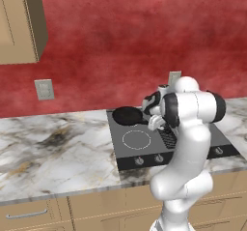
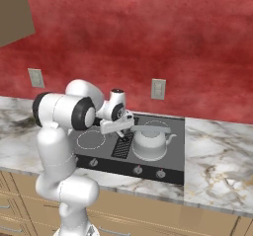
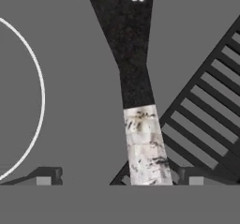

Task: Pick the pan from the cabinet and place it on the stove. Then turn on the stove burner for the pan.

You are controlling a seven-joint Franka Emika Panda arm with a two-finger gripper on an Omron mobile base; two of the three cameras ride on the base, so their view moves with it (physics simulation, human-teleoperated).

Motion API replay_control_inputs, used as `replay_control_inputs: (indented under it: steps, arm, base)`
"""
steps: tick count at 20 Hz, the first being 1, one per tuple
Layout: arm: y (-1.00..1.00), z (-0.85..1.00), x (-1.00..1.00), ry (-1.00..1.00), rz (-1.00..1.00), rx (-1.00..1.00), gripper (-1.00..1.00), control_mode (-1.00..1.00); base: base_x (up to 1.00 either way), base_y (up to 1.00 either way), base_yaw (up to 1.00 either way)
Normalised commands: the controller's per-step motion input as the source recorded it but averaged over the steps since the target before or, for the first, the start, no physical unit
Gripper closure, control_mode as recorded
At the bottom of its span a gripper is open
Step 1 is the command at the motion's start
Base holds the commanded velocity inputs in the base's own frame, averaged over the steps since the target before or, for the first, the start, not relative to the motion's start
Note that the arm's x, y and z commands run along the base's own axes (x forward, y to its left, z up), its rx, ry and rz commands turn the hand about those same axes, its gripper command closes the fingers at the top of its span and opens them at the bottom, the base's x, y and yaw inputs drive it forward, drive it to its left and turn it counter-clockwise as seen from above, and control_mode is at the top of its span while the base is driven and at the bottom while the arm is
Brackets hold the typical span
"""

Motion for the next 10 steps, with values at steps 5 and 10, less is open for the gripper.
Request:
replay_control_inputs:
  steps: [5,10]
  arm:
    - [0.06,0.46,-0.50,-0.10,0.00,0.00,-1.00,-1.00]
    - [0.15,0.42,-0.60,-0.09,-0.02,0.00,-1.00,-1.00]
  base:
    - [0.00,0.00,0.00]
    - [0.00,0.00,0.00]
